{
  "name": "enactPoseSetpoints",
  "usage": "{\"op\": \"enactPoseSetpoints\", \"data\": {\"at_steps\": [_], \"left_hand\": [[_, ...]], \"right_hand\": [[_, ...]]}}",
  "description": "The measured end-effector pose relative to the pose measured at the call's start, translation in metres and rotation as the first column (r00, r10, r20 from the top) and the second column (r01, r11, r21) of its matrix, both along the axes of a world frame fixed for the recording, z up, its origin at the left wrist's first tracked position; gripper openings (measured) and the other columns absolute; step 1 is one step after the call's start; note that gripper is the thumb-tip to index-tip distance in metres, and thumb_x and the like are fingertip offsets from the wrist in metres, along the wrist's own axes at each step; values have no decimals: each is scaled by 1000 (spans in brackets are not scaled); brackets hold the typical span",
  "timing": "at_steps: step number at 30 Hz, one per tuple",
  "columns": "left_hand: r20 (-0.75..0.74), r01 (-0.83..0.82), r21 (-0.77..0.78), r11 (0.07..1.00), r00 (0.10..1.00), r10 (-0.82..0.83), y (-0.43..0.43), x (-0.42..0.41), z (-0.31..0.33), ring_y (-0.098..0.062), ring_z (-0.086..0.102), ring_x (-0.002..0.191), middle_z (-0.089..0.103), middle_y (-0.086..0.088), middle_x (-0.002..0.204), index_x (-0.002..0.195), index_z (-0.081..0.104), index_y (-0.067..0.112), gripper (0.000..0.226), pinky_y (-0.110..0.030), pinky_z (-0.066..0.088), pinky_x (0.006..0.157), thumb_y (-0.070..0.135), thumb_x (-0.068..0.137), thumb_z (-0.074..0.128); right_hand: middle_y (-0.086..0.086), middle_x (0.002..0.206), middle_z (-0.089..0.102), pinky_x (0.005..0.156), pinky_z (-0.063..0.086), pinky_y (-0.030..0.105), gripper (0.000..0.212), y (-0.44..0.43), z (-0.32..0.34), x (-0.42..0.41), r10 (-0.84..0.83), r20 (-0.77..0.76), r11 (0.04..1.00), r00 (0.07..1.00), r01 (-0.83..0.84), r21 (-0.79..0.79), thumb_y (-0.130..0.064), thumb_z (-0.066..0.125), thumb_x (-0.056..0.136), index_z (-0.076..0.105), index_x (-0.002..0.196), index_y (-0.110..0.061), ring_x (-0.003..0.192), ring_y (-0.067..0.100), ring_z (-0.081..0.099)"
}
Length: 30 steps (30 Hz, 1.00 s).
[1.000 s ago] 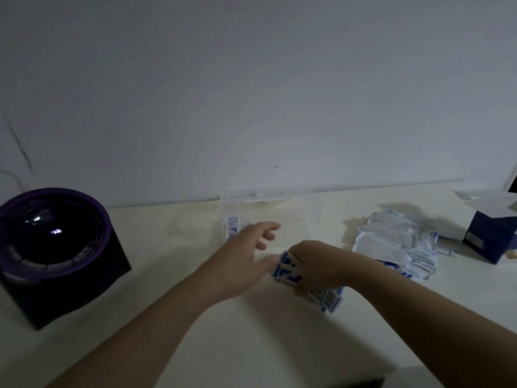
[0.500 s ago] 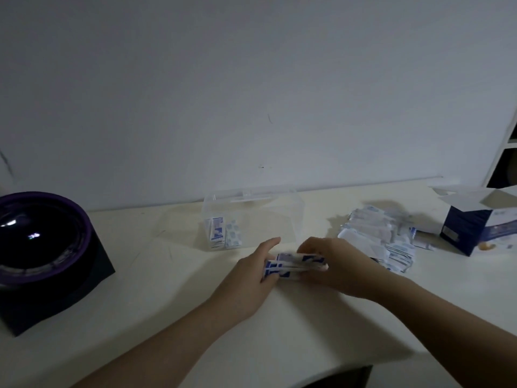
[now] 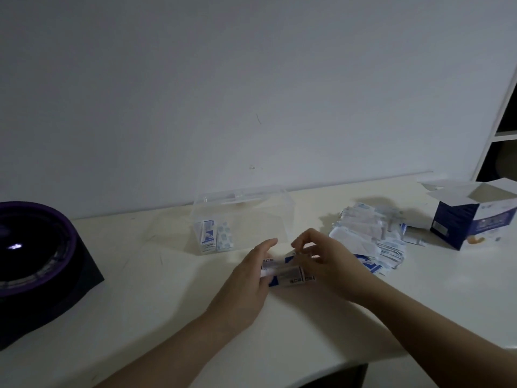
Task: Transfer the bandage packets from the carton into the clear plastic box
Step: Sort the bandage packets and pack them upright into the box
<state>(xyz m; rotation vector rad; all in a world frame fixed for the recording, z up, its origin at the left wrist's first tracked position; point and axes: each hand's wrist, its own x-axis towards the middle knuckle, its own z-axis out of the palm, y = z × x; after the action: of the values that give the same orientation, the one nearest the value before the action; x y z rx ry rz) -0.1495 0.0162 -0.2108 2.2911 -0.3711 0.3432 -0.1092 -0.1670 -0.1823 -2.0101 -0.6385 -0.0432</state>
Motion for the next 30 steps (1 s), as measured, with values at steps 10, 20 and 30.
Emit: {"op": "enactPoseSetpoints", "data": {"at_steps": [10, 20, 30], "left_hand": [[40, -30, -23, 999, 999, 31, 6, 1, 1, 3, 56, 97, 56, 12, 115, 130, 45, 32, 55, -3, 39, 78, -2, 88, 51], [-52, 92, -130, 987, 994, -99, 10, -8, -1, 10, 46, 109, 51, 17, 118, 122, 40, 48, 50, -9, 38, 87, 8, 93, 32], [93, 66, 175, 982, 992, -83, -1, -11, -1, -1, 37, 114, 36, 17, 115, 140, 32, 26, 45, -12, 29, 98, 13, 98, 40]], "right_hand": [[-3, 80, 68, 79, 50, 24, 21, -17, 9, -4, 43, -141, 993, 989, -27, 116, -8, 66, 84, 66, 68, -22, 82, 14, 66], [-11, 76, 59, 61, 37, 10, 22, 9, -14, -14, -218, 163, 958, 962, 243, -151, -14, 65, 82, 58, 73, -33, 66, -4, 52], [-7, 109, 61, 82, 49, 28, 54, 0, -23, -15, 80, 512, 795, 856, 255, -551, -46, 44, 85, 45, 135, -25, 99, 16, 55]]}}
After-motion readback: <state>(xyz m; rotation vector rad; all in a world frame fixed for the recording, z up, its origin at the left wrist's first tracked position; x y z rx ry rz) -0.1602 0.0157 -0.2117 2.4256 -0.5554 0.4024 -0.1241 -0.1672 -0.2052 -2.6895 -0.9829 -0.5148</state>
